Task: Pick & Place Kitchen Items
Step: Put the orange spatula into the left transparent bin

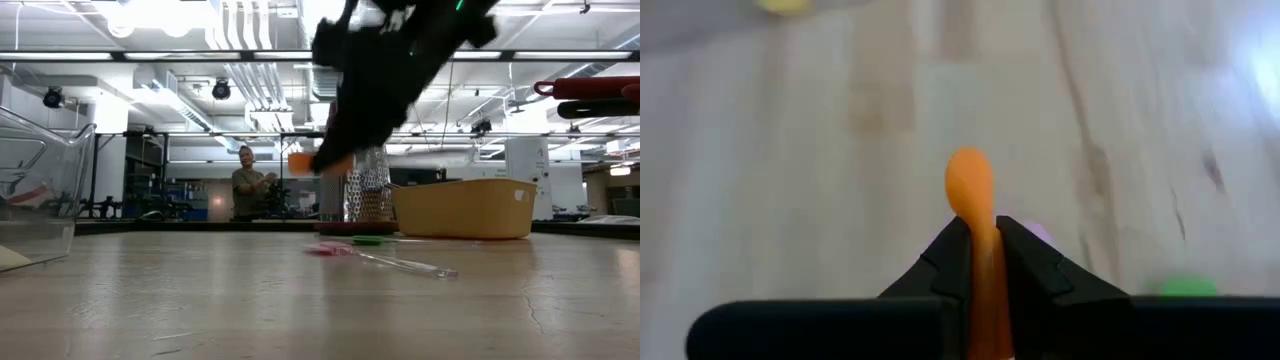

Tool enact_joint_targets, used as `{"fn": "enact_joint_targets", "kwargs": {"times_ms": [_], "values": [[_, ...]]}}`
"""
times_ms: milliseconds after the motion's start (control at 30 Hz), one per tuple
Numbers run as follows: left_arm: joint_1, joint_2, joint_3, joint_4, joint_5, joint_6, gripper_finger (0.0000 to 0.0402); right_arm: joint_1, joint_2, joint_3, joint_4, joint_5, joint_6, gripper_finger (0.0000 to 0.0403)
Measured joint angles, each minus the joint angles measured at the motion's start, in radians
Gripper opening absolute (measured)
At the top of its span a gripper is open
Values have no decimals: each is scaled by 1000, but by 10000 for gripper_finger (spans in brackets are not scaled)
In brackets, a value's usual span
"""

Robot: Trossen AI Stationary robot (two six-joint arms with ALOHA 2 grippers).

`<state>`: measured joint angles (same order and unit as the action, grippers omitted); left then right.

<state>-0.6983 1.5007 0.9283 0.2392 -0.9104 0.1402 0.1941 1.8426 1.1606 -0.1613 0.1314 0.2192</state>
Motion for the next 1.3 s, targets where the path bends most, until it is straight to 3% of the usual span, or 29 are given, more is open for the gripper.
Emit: {"fn": "enact_joint_targets", "kwargs": {"times_ms": [300,467,767,1300], "values": [[1,-1,0,-2,0,-38,145,168,-141,0,-20,241,-96,28],[4,-1,0,-2,0,-30,145,244,-172,2,40,303,-175,28],[47,-2,0,-1,86,-35,145,259,-156,11,150,314,-231,29],[100,20,-2,35,83,-36,144,257,-158,12,207,262,-249,29]]}}
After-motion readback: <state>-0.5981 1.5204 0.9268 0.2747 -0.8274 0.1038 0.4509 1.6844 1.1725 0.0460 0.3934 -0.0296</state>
